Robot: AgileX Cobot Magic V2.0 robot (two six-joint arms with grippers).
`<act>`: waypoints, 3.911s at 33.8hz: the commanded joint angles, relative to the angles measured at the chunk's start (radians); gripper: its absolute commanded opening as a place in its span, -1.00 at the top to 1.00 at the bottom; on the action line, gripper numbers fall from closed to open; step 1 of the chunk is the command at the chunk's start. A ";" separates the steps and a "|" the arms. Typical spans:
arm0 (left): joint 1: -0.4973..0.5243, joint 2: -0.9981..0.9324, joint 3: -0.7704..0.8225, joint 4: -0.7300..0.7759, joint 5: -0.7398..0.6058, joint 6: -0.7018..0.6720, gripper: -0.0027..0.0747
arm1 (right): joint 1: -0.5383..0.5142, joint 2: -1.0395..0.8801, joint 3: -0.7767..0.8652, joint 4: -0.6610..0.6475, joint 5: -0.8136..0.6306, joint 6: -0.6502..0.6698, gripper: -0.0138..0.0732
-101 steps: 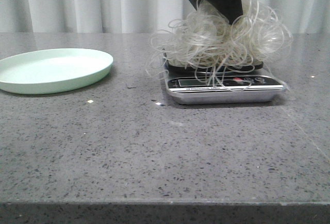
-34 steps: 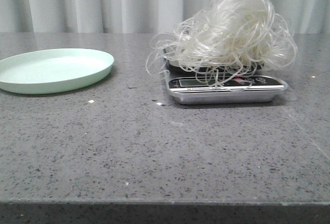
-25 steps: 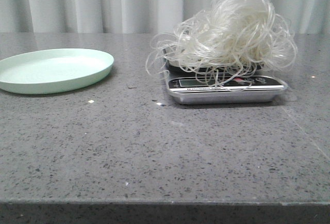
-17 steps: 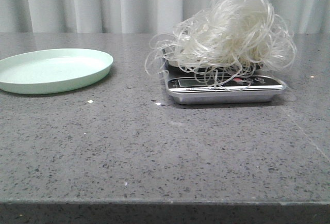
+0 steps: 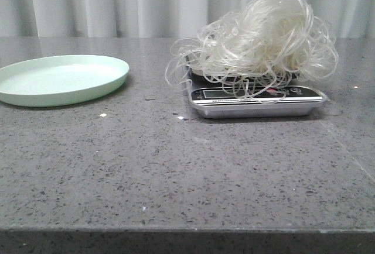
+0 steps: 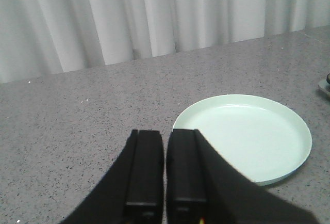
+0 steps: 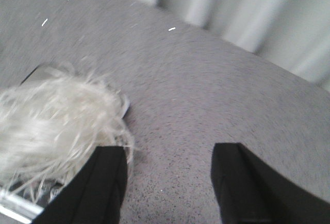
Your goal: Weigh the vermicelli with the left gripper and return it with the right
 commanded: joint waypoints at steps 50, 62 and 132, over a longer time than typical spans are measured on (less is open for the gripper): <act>0.001 0.005 -0.023 -0.008 -0.018 -0.011 0.58 | 0.212 0.380 -0.115 0.075 -0.061 -0.380 0.32; 0.001 0.005 -0.023 -0.008 -0.037 -0.011 0.58 | 0.212 0.344 -0.391 0.128 -0.009 -0.380 0.32; 0.001 0.005 -0.023 -0.140 -0.037 -0.011 0.58 | 0.437 0.900 -0.814 0.660 -0.069 -0.380 -0.68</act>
